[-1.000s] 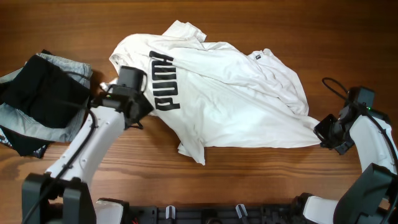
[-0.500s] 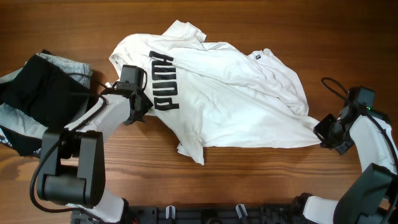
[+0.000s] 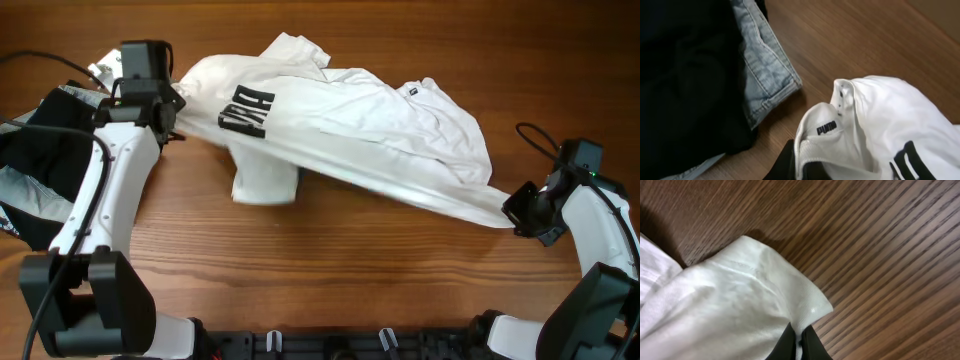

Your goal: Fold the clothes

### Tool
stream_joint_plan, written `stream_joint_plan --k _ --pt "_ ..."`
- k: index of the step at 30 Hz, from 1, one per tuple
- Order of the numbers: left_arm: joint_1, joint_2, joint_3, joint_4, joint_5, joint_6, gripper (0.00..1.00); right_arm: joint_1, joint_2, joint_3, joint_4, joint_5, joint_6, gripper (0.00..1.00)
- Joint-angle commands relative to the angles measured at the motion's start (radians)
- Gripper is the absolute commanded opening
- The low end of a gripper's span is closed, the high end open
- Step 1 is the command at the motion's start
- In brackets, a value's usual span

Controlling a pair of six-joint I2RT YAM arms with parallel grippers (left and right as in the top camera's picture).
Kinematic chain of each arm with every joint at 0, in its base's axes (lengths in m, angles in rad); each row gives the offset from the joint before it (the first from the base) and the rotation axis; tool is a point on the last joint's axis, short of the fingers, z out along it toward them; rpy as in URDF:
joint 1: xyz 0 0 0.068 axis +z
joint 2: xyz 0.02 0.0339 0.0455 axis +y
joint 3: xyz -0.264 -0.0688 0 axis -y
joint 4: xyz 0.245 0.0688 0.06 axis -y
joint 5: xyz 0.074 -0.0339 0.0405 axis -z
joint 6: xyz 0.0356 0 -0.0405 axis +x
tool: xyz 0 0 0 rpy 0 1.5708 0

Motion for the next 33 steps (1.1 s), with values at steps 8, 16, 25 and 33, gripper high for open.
stream_joint_plan --k 8,16,25,33 --pt "0.018 0.016 0.006 0.029 0.011 0.042 0.08 -0.002 -0.002 0.013 0.002 0.003 -0.028 0.05" --pt "0.013 0.005 -0.003 -0.207 0.373 0.056 0.17 -0.002 -0.002 0.013 0.016 -0.01 -0.029 0.06" --pt "-0.147 0.105 -0.171 -0.174 0.527 0.056 0.37 -0.002 -0.002 0.013 0.02 -0.016 -0.028 0.06" --pt "-0.269 0.181 -0.243 -0.113 0.457 0.056 0.41 -0.002 -0.002 0.013 0.017 -0.016 -0.031 0.06"
